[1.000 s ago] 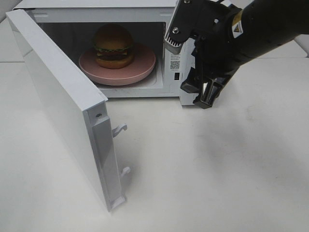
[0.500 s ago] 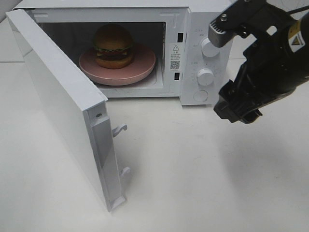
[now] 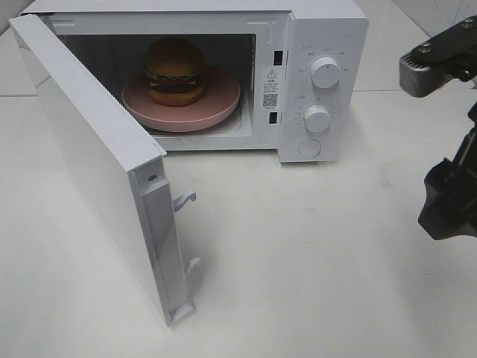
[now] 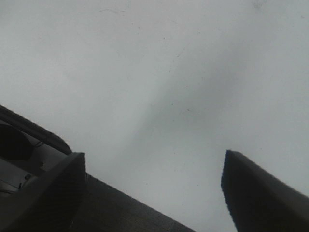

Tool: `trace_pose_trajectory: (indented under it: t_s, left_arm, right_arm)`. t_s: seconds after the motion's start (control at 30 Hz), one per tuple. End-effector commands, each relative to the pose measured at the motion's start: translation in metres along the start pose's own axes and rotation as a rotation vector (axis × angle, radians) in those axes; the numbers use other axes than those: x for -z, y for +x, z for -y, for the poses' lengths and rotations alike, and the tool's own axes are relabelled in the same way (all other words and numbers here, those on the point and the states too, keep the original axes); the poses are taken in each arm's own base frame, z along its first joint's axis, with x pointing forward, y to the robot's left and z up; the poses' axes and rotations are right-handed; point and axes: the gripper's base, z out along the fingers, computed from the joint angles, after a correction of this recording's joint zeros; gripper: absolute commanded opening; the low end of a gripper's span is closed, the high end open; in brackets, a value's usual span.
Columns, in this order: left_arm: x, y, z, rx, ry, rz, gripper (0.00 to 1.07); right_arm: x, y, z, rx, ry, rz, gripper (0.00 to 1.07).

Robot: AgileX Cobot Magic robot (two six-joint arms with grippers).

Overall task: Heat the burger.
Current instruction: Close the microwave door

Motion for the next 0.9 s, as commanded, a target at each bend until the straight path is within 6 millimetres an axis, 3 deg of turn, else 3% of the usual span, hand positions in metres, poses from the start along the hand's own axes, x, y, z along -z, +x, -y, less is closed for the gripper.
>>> trace_pose_trajectory:
  t_s: [0.03, 0.17, 0.3, 0.63, 0.9]
  left_arm:
    - [0.000, 0.000, 0.000, -0.001, 0.005, 0.010, 0.98]
    - [0.000, 0.000, 0.000, -0.001, 0.005, 0.010, 0.98]
    - [0.000, 0.000, 0.000, -0.001, 0.005, 0.010, 0.98]
    - [0.000, 0.000, 0.000, -0.001, 0.005, 0.010, 0.98]
    - [0.000, 0.000, 0.000, -0.001, 0.005, 0.010, 0.98]
  right_arm:
    - [0.014, 0.013, 0.002, -0.027, -0.015, 0.032, 0.76]
    - [0.022, 0.020, 0.004, -0.033, -0.014, 0.071, 0.76]
    - [0.027, 0.042, 0.005, -0.045, -0.018, 0.141, 0.76]
    - [0.025, 0.074, 0.011, -0.159, -0.014, 0.192, 0.76]
    - [0.019, 0.112, 0.023, -0.325, 0.057, 0.253, 0.76]
